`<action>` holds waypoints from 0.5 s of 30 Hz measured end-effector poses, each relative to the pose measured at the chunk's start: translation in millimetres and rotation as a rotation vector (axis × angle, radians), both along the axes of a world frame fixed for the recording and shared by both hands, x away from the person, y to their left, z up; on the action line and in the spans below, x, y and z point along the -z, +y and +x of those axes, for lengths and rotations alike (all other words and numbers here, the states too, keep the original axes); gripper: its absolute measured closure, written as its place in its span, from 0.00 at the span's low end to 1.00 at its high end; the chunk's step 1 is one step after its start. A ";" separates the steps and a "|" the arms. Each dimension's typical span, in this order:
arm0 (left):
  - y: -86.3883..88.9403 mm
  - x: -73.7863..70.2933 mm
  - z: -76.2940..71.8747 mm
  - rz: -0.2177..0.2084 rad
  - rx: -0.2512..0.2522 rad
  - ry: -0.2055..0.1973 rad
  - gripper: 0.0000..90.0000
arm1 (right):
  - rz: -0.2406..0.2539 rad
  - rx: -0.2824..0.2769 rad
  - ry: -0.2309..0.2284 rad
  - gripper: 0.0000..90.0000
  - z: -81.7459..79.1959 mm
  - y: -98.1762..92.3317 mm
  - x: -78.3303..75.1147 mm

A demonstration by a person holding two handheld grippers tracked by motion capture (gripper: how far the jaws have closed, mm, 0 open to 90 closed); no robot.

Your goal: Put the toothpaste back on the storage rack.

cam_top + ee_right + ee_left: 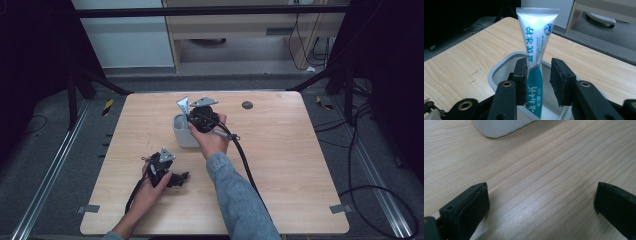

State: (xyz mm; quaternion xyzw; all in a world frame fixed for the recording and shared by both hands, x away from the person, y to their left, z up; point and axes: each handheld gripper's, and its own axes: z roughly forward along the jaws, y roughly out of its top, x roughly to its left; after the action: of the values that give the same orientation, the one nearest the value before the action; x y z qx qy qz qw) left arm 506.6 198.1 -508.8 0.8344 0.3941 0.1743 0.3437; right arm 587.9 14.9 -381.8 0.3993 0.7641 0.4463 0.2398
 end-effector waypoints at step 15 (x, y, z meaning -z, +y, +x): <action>0.0 0.0 0.0 0.000 0.001 0.000 0.00 | -0.014 0.007 0.013 0.47 -9.9 -21.7 -11.6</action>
State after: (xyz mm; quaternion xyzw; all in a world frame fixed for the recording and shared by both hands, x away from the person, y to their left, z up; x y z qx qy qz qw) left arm 506.7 198.0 -508.9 0.8346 0.3939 0.1742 0.3436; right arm 578.0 -6.8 -370.2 0.4032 0.7674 0.4373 0.2393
